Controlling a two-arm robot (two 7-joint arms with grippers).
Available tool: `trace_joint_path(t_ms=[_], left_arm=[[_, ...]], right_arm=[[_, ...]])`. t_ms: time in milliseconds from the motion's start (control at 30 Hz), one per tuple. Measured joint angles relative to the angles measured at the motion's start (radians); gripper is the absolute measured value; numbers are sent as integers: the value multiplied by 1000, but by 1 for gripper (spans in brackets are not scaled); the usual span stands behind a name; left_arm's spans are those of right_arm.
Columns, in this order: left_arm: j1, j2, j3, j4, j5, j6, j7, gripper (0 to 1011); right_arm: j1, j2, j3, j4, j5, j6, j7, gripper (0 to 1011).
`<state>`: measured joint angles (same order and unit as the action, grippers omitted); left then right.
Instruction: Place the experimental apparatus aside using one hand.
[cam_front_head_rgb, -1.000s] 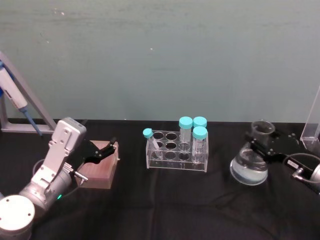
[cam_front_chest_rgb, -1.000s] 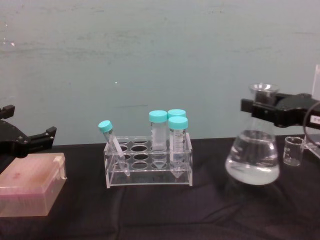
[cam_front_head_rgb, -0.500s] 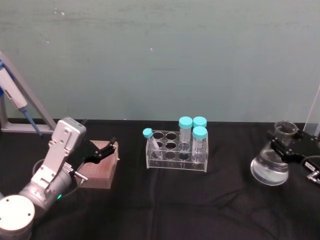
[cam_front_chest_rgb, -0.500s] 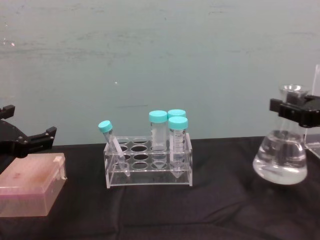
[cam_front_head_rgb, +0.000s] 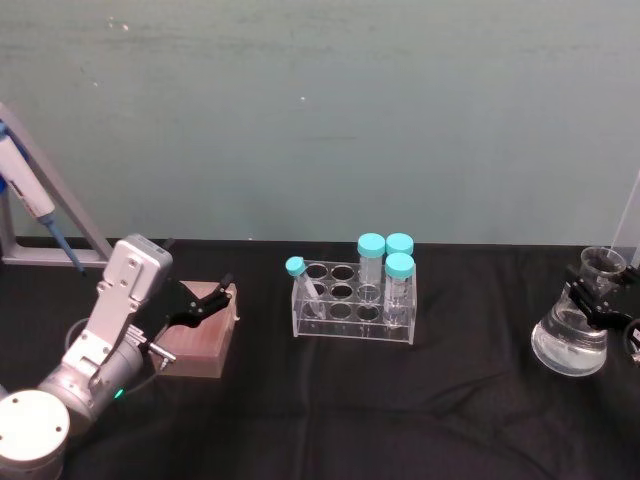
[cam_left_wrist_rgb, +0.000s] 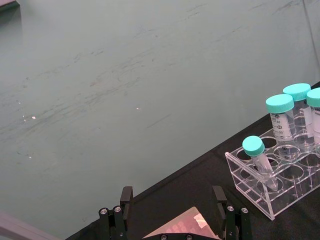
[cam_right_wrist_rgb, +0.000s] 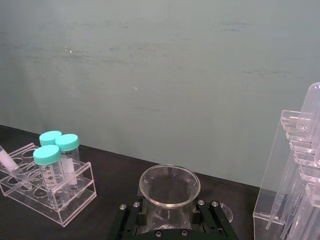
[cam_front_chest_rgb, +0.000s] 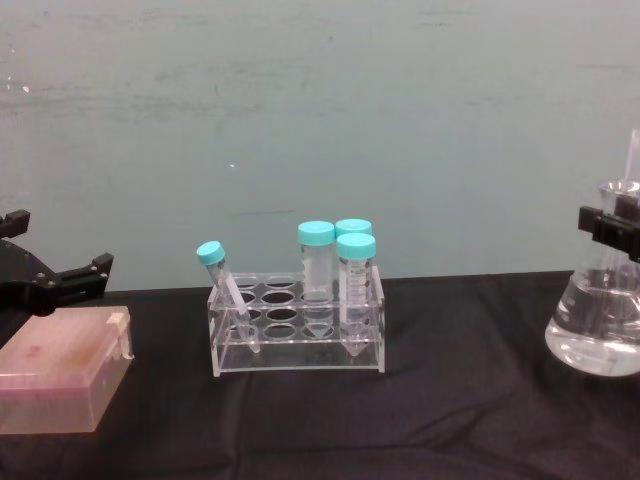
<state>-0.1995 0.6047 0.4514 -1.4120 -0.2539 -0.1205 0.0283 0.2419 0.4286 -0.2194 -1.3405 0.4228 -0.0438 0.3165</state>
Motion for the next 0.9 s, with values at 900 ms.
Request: trace_joint_path(t_ms=[900], left_arm=[[0,0,0,0,0,0,0,1000]], right_arm=[[12,-53,71,49,-100,8,-48,456]])
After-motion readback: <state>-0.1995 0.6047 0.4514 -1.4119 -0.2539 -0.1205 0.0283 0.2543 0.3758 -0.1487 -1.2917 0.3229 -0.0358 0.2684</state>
